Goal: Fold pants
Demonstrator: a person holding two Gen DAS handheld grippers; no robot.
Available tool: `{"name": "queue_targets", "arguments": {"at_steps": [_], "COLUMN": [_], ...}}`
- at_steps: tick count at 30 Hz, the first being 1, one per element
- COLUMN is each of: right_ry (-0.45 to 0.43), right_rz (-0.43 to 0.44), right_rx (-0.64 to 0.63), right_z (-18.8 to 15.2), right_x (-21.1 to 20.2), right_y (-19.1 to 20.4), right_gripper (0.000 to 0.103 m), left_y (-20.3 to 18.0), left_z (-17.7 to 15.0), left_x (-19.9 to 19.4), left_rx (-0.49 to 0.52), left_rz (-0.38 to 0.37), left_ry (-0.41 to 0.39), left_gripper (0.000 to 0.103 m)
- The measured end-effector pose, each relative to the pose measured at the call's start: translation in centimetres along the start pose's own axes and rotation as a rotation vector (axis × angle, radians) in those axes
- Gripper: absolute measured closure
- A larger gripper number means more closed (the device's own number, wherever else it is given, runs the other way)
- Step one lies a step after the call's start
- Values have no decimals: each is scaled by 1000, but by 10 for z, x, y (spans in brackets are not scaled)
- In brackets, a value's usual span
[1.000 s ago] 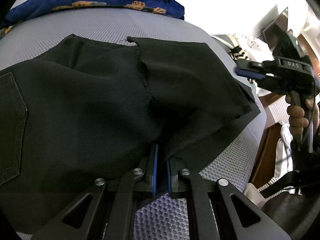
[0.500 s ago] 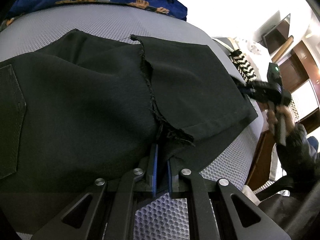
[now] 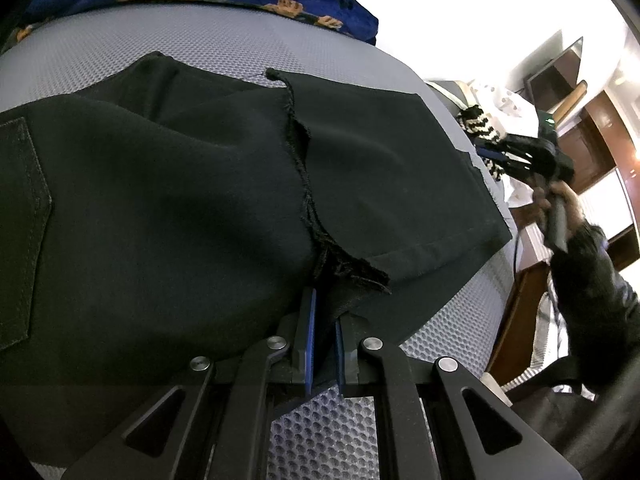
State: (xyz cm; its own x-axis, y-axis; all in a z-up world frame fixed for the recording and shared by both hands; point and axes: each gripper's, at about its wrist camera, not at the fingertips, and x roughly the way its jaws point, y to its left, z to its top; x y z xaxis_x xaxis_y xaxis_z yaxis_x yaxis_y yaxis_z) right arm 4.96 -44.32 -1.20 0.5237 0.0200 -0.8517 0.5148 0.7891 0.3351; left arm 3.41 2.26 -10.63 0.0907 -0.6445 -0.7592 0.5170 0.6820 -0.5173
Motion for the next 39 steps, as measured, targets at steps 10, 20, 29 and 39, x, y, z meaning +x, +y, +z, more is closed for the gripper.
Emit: {"name": "queue_targets", "arguments": {"at_steps": [10, 20, 29, 39], "right_ry": [125, 125, 137, 160], "right_rz": [118, 87, 77, 60], "right_rx": [-485, -959, -1067, -1039], "right_z": [-105, -217, -244, -246], "right_x": [-39, -25, -8, 3], "right_y": [158, 252, 279, 283], "right_gripper": [82, 70, 70, 72], "left_y": [6, 10, 13, 14], "left_z": [-4, -6, -7, -8], "left_x": [-4, -10, -12, -14], "left_rx": [-1, 16, 6, -13], "left_rz": [-21, -53, -69, -81], "left_ry": [-19, -28, -32, -35], "left_gripper": [94, 94, 94, 94]}}
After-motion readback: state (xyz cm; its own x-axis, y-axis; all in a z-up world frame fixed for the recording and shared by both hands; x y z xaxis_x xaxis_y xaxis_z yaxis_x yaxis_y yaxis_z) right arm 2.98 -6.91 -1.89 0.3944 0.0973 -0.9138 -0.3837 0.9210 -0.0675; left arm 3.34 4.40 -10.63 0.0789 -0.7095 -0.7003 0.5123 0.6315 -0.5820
